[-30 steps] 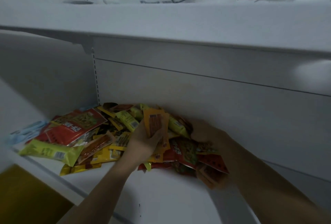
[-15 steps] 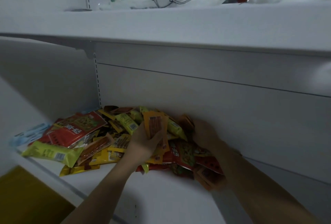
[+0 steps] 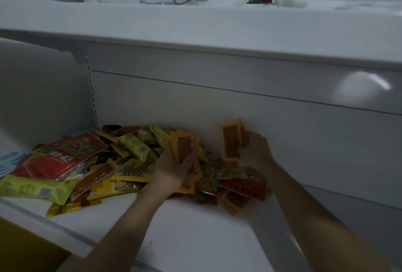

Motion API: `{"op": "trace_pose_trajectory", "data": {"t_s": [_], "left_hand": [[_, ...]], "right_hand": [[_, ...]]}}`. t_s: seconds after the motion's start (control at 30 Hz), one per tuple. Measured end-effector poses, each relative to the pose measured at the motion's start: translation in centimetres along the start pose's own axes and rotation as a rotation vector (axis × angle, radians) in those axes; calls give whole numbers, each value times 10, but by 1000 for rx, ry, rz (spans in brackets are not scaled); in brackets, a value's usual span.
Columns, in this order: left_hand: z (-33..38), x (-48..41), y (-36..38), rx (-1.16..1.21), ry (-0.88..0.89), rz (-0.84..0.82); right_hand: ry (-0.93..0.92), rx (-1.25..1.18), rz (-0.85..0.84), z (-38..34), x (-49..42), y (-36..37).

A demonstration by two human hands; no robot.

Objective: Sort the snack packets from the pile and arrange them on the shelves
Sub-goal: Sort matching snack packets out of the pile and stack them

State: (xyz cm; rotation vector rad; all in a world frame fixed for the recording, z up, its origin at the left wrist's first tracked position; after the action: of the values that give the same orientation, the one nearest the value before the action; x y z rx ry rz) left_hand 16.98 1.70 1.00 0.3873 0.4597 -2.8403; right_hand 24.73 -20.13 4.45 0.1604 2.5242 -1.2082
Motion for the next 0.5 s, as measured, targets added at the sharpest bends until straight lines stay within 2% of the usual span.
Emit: {"op": "trace_pose_trajectory", "data": {"t_s": [0.23, 0.5], "left_hand": [[2, 2, 38, 127, -5, -93], [16, 9, 92, 208, -5, -290]], "right_hand": [[245, -341, 151, 19, 45, -27], [426, -467, 354, 55, 115, -53]]}}
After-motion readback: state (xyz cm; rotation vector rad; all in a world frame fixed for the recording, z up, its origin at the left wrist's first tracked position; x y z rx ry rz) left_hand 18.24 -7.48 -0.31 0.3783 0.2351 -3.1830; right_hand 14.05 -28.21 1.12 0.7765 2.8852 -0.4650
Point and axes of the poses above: each hand's wrist, its own x-axis away from the middle knuckle, its own y-axis out of the palm, z = x × y, the point moved 1 cm from there along -x, towards the middle knuckle, and after that the axes turned 2 degrees about -y, right-handed, at the moved point
